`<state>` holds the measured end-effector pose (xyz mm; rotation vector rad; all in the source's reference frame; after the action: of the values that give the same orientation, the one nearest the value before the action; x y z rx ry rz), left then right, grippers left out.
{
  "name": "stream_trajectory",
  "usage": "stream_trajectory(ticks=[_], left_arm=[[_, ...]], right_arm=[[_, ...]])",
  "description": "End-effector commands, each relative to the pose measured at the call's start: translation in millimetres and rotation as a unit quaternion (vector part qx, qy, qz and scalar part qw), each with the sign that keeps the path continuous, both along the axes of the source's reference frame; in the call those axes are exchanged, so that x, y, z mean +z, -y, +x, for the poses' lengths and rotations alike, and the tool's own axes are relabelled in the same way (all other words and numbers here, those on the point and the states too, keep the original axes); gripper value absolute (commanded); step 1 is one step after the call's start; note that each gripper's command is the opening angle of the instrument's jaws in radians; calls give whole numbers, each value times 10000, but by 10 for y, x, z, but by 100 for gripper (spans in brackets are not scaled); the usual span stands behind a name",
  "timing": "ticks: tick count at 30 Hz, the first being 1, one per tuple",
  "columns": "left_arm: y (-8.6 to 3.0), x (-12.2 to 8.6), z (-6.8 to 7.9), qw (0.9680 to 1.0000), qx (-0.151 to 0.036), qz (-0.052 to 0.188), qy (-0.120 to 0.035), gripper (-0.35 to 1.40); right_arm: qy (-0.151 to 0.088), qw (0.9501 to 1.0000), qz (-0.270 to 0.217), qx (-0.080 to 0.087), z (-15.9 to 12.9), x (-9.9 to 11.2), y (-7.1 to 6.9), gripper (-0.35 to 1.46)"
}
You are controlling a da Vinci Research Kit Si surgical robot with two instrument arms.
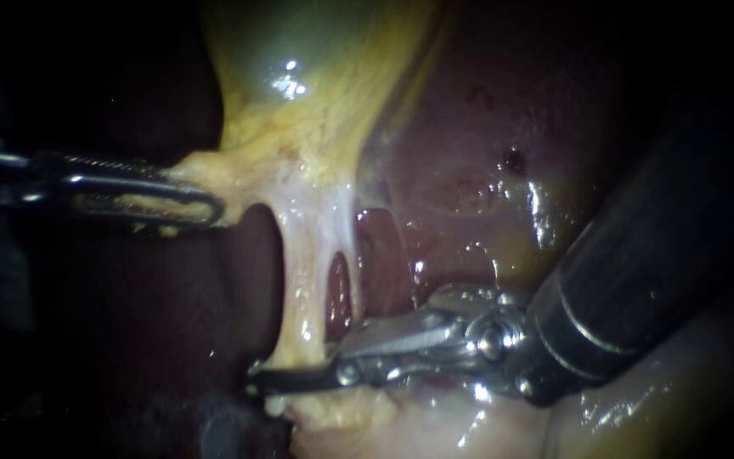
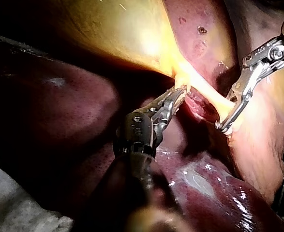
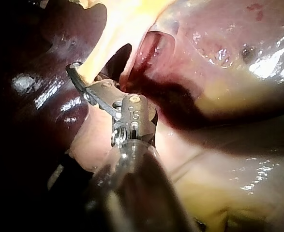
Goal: Going back second clip left tube
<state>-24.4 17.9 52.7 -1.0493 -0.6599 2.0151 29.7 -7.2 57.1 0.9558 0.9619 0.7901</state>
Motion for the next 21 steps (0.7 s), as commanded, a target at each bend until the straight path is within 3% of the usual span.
stream_trajectory(ticks=[1, 7, 10, 13, 19, 21], left_arm=[[0, 0, 0, 10000, -1, -1, -1, -35], [1, 1, 0, 10000, -2, -4, -3, -35], [1, 1, 0, 10000, -2, -5, -3, -35], [2, 1, 0, 10000, -2, -6, -3, -35], [3, 2, 0, 10000, -3, -10, -5, -35], [3, 2, 0, 10000, -3, -12, -5, -35]], right_arm=[[0, 10000, 0, 0, 0, 0, 0, -35], [-46, 10000, -45, -71, 0, 4, 3, -31], [-143, 9994, -275, -133, 4, 10, 8, 17], [-165, 9989, -407, -158, 10, 19, 11, 37], [-355, 9978, -553, -99, 18, 36, 16, 48], [-407, 9964, -723, -154, 19, 41, 17, 49]])
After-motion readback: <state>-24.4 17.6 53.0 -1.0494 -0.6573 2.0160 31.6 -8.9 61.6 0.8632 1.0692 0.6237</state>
